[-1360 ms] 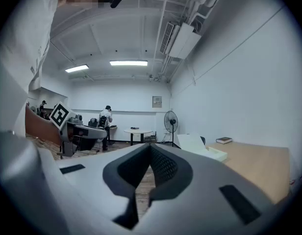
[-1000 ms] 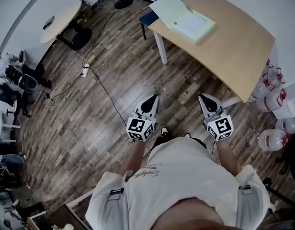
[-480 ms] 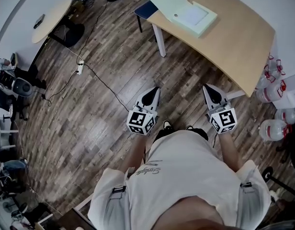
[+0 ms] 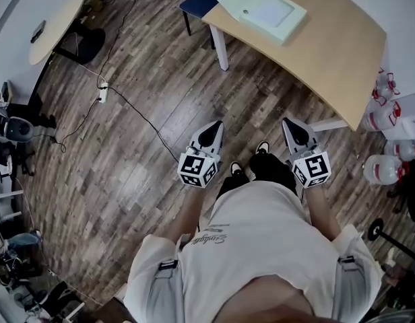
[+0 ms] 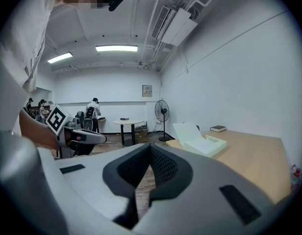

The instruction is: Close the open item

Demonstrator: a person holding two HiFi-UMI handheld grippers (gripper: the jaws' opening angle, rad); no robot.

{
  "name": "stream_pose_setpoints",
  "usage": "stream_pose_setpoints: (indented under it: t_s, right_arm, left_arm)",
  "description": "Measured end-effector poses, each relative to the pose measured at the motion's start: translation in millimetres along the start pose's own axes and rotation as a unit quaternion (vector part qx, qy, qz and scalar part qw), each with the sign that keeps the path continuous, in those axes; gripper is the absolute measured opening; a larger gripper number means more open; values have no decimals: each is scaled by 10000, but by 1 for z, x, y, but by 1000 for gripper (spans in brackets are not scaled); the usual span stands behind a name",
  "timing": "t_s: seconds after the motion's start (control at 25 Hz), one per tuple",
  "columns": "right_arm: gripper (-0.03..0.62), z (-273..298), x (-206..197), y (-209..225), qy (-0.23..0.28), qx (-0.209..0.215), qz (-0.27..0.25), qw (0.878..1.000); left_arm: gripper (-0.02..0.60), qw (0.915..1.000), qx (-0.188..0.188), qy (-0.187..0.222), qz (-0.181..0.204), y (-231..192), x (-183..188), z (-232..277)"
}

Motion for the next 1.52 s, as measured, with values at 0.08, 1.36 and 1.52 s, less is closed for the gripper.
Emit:
stream_pose_setpoints:
  t_s: [0.08, 1.36, 1.52]
  right_arm:
    - [-6, 12, -3, 8, -41, 21, 31, 10000]
    - [-6, 244, -55, 234, -69, 951, 301, 9950]
    - [-6, 265, -57, 237, -99, 822, 231, 9963]
  left_arm:
    - [15, 10000, -18, -63, -8, -5, 3, 13]
    - [15, 9981, 609, -53, -52, -63, 146, 283]
    - [15, 9986, 523, -94, -68, -89, 146, 294]
Point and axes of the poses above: the fingertips, and each gripper's own axes: z forward along the fingers, y to its right, x out of its top, the point moved 7 cm from there along -z, backward along the fingers, and after that the axes turned 15 degrees about -z, right-handed, at the moved point
